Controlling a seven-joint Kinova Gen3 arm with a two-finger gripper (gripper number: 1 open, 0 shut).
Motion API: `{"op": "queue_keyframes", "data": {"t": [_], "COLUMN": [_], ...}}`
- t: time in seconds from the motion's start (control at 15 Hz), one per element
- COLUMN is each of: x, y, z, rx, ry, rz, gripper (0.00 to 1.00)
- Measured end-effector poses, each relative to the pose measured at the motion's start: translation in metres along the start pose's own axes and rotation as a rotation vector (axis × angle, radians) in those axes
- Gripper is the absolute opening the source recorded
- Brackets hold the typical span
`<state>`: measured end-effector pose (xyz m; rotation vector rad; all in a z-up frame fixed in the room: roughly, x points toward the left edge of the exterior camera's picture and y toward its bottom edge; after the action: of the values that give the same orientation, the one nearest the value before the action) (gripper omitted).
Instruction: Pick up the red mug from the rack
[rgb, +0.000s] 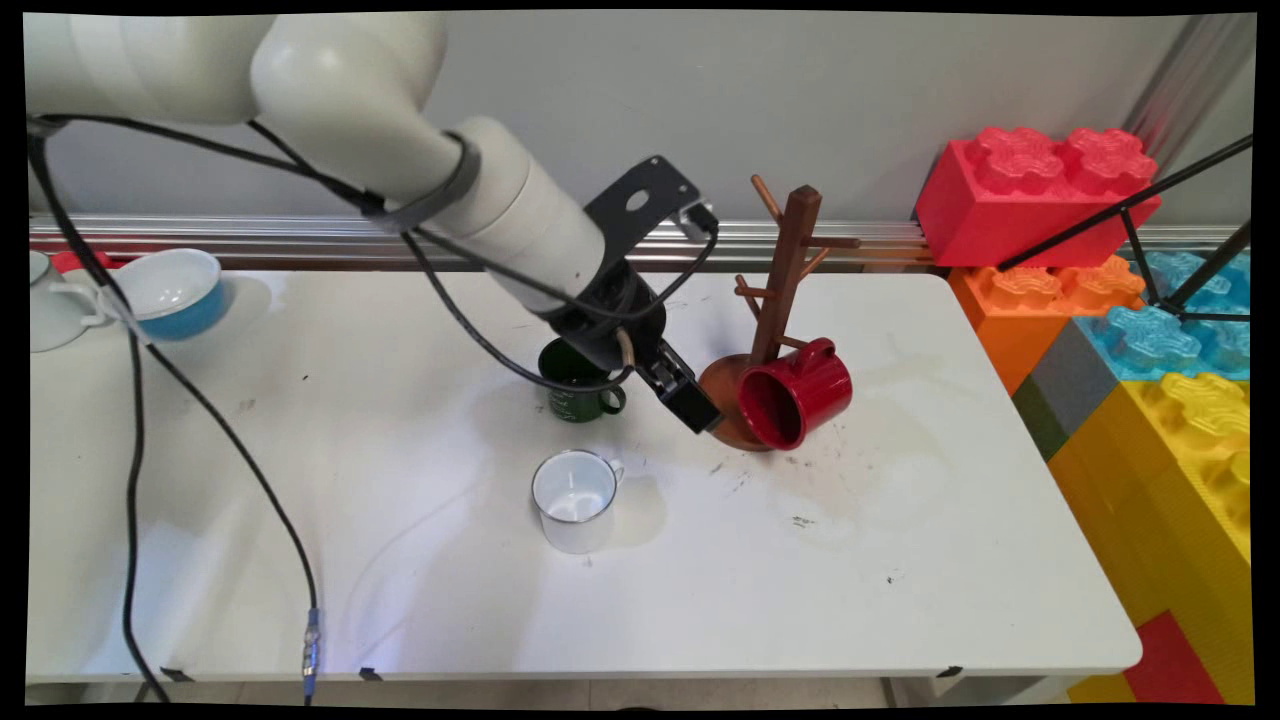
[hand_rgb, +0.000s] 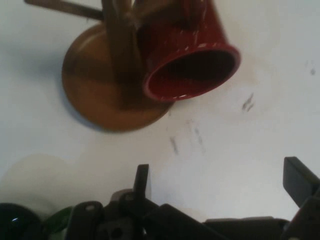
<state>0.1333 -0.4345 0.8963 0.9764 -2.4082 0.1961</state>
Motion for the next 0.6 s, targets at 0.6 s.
{"op": "queue_keyframes", "data": {"t": [0.6], "x": [-0.026], "y": [0.017], "z": [0.026], "rx": [-0.034], "ry": [0.175], "rz": [-0.135], "gripper": [1.00]}}
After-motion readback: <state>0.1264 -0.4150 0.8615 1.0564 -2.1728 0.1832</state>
